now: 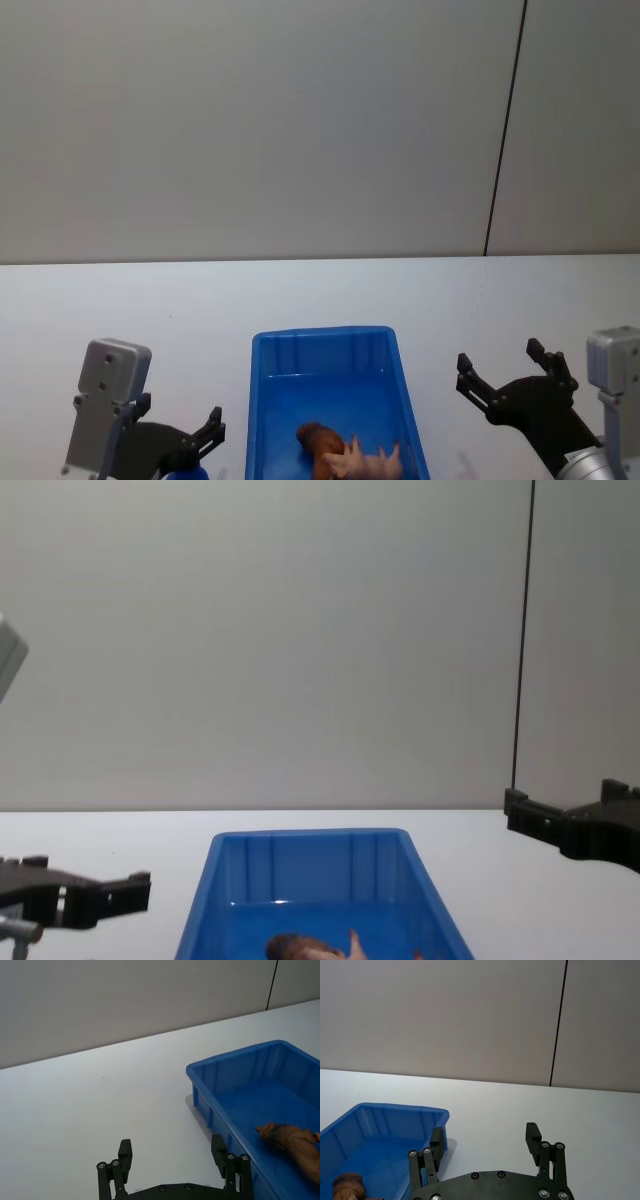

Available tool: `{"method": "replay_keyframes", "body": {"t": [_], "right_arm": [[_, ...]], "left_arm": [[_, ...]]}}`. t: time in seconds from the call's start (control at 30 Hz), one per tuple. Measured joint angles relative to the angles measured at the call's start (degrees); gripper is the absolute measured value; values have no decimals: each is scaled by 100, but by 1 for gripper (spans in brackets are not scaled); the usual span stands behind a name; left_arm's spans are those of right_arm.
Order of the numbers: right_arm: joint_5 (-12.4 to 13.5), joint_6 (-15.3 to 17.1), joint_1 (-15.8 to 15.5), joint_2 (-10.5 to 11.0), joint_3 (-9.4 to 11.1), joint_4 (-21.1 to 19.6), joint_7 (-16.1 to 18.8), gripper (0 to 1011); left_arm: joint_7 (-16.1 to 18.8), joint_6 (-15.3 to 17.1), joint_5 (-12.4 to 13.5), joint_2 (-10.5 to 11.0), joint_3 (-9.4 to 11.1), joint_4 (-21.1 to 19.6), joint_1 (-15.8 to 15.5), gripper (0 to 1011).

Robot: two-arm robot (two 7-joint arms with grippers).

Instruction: Pick up the two dolls from the table and place them into the box.

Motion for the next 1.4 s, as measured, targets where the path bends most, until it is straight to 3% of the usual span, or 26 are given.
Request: {"method": "replay_keyframes", "body": {"t": [0.83, 1.17, 1.4], "right_arm": [[0, 0, -3, 0, 0, -2, -2, 1001], [0, 1, -3, 1, 0, -2, -2, 1001], [0, 0, -3, 1, 0, -1, -2, 1001]], "left_arm": [[-325, 141, -137, -148, -11, 424, 50, 988], [-359, 203, -134, -224, -14, 573, 30, 756], [-359, 181, -132, -266, -25, 634, 36, 513]]}}
